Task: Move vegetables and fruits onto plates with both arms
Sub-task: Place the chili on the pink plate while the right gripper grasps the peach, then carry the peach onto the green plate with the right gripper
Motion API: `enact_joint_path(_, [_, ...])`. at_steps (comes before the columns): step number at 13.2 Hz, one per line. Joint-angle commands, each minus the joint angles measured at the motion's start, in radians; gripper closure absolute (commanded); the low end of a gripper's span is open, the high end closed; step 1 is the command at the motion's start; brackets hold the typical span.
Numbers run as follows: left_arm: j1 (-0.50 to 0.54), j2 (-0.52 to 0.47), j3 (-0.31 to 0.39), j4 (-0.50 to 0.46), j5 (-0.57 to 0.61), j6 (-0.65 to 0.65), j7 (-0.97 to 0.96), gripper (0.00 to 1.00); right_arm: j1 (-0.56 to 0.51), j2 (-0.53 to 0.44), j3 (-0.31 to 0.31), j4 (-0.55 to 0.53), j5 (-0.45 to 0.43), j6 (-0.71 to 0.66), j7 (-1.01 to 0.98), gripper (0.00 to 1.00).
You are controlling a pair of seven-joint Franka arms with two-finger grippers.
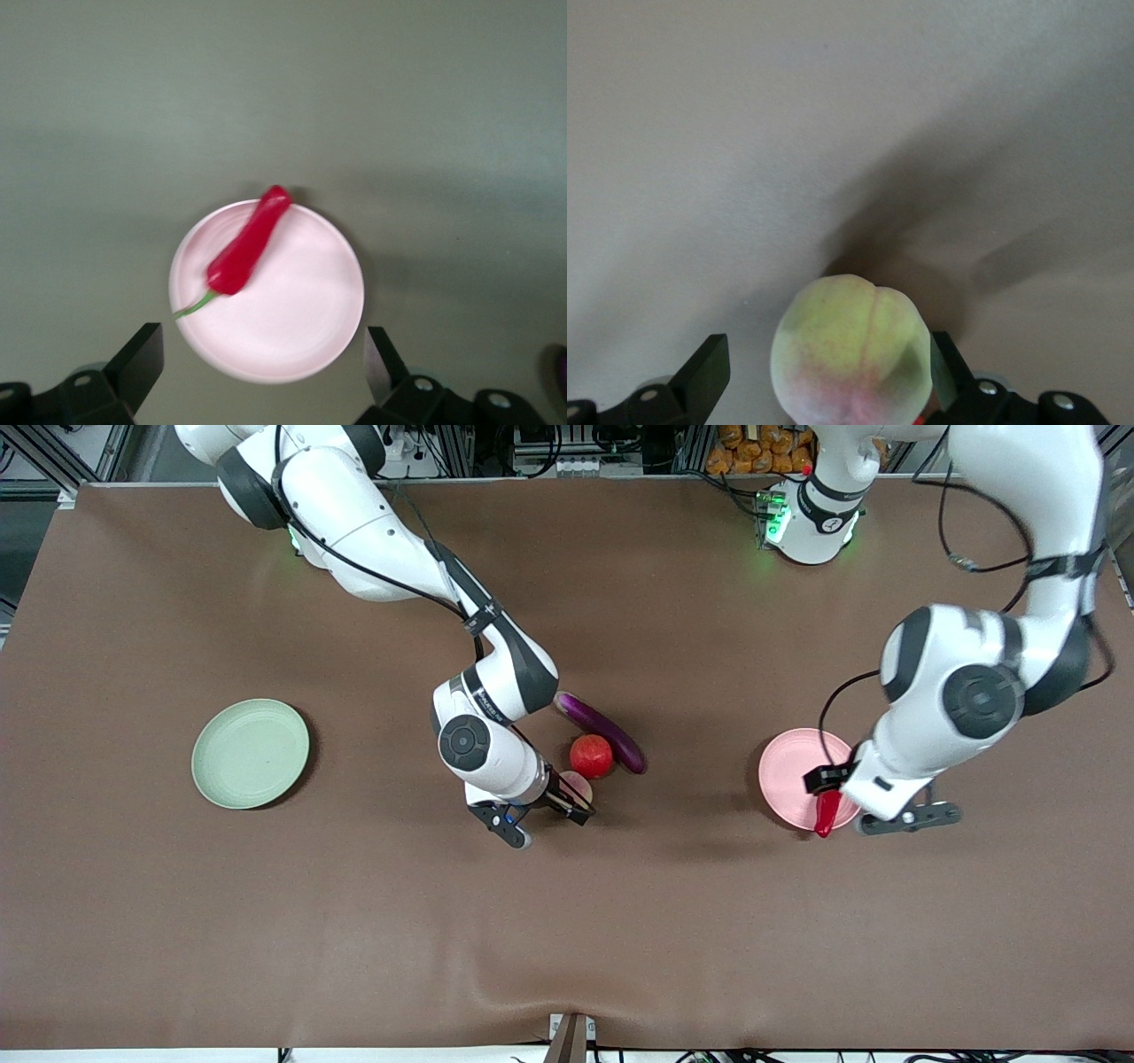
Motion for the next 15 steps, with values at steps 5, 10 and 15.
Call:
enact_joint_path(5, [0.074, -0.234, -0.011, 0.107, 0.007, -0.304, 0.021, 0.00, 0.029, 0.037, -0.011, 0.037, -0.001, -0.006, 0.050, 0.68])
enact_joint_path(10, [0.075, -0.337, -0.015, 0.097, -0.025, -0.350, 0.035, 0.00, -0.118, -0.031, 0.003, 0.110, 0.009, -0.293, -0.056, 1.00])
enact_joint_path(15, [0.057, -0.348, -0.032, 0.045, -0.102, -0.375, 0.018, 0.00, -0.314, -0.172, -0.017, 0.161, -0.015, -0.737, -0.373, 1.00])
